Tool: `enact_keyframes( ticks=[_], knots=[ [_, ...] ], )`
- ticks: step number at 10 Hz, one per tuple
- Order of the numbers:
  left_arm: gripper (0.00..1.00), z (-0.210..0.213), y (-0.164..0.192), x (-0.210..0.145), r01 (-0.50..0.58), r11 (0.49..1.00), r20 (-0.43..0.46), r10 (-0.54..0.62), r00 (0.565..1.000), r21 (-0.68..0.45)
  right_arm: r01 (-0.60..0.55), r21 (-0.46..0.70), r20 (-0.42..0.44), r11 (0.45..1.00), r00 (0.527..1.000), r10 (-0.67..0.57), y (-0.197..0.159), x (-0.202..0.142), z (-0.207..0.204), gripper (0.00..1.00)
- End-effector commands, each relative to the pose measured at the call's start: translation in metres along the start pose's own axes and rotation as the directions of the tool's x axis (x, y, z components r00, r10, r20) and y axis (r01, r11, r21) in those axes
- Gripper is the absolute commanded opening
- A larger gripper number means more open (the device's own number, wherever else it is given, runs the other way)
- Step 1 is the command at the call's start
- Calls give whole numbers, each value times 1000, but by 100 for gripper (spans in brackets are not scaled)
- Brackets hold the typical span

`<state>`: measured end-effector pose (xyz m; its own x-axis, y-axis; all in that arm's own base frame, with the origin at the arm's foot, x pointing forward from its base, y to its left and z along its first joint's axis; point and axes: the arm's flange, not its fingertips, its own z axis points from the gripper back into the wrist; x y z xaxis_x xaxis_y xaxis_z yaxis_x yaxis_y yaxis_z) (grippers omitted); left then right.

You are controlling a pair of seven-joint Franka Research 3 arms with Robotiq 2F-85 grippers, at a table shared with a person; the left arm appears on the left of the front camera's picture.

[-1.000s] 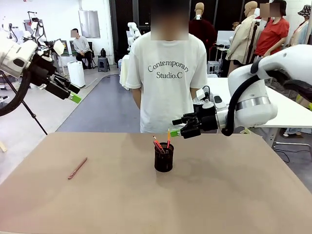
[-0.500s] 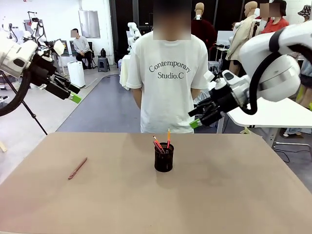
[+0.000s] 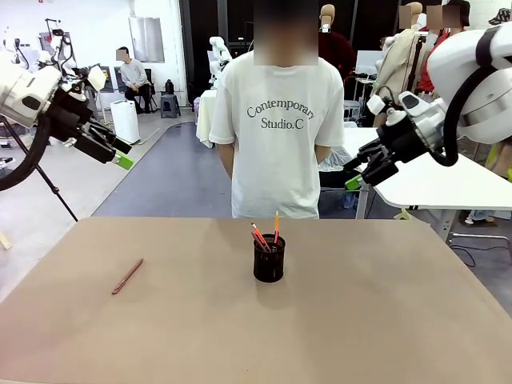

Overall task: Place the pens into the pen holder.
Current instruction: Pick up a writing instrument from the table and place it into the Pen holder.

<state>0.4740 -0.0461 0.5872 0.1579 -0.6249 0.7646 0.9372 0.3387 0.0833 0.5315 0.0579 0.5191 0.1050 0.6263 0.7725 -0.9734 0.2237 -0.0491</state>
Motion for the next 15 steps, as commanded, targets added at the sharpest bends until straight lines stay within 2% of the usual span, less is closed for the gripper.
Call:
enact_keyframes(
  ticks=[1, 2, 3, 15],
  knots=[
    [100, 2, 0, 0, 1, 1000, -5, -1, 1000, 6, 11, -11, 12, 1000, 1000, -11, -9, -7, 12, 100],
    [100, 2, 0, 0, 1, 1000, -5, -1, 1000, 6, 43, -9, 41, 999, 998, -43, -14, -13, 15, 100],
    [100, 2, 0, 0, 1, 1000, -5, -1, 1000, 6, 13, -17, 2, 1000, 1000, -13, -4, -6, 9, 100],
    [100, 2, 0, 0, 1, 1000, -5, -1, 1000, 6, 13, -17, 2, 1000, 1000, -13, -4, -6, 9, 100]
  ],
)
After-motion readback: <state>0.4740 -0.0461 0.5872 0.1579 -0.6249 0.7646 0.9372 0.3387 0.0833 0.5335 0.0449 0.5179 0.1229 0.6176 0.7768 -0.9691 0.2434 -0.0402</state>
